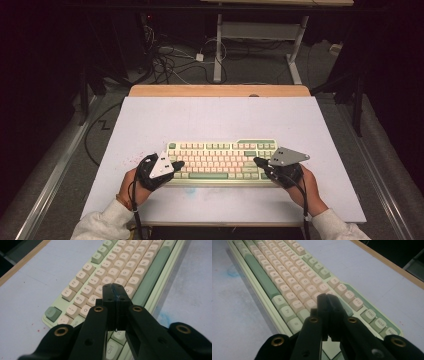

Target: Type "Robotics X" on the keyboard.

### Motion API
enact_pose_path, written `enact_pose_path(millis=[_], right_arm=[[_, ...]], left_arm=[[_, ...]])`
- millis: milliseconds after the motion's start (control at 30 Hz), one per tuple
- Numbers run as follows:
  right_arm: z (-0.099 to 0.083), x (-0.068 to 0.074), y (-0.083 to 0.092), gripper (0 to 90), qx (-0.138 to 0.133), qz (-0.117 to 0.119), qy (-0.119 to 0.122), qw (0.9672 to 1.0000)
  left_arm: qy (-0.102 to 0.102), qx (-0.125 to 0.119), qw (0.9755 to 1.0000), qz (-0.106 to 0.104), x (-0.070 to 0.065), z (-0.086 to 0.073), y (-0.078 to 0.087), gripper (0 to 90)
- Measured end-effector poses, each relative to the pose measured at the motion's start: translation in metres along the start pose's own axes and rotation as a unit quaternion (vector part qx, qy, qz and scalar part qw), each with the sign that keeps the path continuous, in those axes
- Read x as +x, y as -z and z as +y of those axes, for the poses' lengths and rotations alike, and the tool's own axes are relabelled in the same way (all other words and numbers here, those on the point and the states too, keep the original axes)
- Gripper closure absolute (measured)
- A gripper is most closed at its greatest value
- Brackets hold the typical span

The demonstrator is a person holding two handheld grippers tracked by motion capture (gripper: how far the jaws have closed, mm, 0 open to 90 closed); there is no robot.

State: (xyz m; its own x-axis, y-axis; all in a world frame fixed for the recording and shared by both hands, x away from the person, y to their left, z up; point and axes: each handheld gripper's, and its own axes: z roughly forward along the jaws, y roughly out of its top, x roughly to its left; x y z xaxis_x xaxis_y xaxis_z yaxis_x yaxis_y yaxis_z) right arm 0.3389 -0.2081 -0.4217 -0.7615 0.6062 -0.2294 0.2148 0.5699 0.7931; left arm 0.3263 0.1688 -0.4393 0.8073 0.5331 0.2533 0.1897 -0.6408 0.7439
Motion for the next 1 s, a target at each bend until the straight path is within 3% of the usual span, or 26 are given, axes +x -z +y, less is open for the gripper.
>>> enact_pose_path(millis=[433,1000], right_arm=[[0.016,0.007,-0.024,89.8,0.012,0.015,0.022,0.9996],[0.035,0.018,-0.060,90.0,0.029,0.038,0.042,0.9980]], left_arm=[[0.012,0.003,0.9999,0.004,-0.002,-0.018,0.013,87.4],[0.021,0.001,0.9998,0.004,-0.003,-0.026,0.018,87.4]])
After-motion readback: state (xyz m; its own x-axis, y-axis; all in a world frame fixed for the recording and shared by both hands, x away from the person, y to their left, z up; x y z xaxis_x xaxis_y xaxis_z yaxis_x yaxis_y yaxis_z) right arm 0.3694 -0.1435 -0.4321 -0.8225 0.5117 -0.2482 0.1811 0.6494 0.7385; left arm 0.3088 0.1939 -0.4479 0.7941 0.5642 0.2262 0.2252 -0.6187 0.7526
